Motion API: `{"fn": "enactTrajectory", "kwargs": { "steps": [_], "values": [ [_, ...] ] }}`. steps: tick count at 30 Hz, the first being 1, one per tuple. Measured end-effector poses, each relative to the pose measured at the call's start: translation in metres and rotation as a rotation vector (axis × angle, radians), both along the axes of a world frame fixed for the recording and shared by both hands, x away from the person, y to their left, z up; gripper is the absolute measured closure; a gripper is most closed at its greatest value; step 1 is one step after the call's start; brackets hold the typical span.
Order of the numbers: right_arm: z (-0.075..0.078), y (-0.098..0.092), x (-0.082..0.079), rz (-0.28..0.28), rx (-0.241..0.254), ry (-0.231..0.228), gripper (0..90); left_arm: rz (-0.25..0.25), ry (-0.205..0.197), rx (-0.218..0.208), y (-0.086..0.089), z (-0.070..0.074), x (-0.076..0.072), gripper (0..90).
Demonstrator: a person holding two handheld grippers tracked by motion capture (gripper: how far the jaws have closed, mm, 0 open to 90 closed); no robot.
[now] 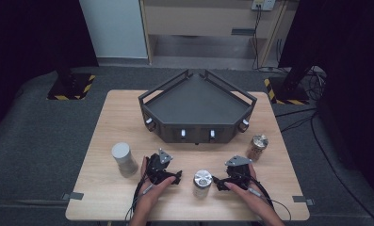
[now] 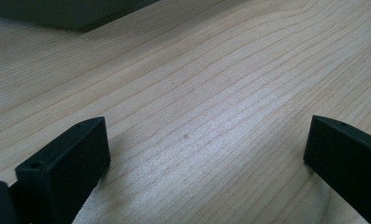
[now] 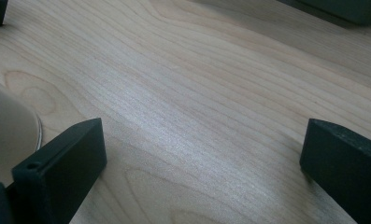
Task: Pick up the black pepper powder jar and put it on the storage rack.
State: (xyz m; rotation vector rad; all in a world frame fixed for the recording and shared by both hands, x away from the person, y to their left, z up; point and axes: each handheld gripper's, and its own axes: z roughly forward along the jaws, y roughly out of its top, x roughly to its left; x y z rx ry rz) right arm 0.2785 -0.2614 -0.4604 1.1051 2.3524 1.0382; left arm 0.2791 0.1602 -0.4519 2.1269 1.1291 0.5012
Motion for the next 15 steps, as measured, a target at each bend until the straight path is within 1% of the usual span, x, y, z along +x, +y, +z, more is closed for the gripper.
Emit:
{"fn": "enactTrajectory", "kwargs": {
  "steps": [15],
  "values": [
    [-0.0001,0.001,-0.001,-0.008,0.001,0.0,0.6,0.0,-0.001,0.001,-0.0002,0.0,-0.0002,0.0]
  ]
}}
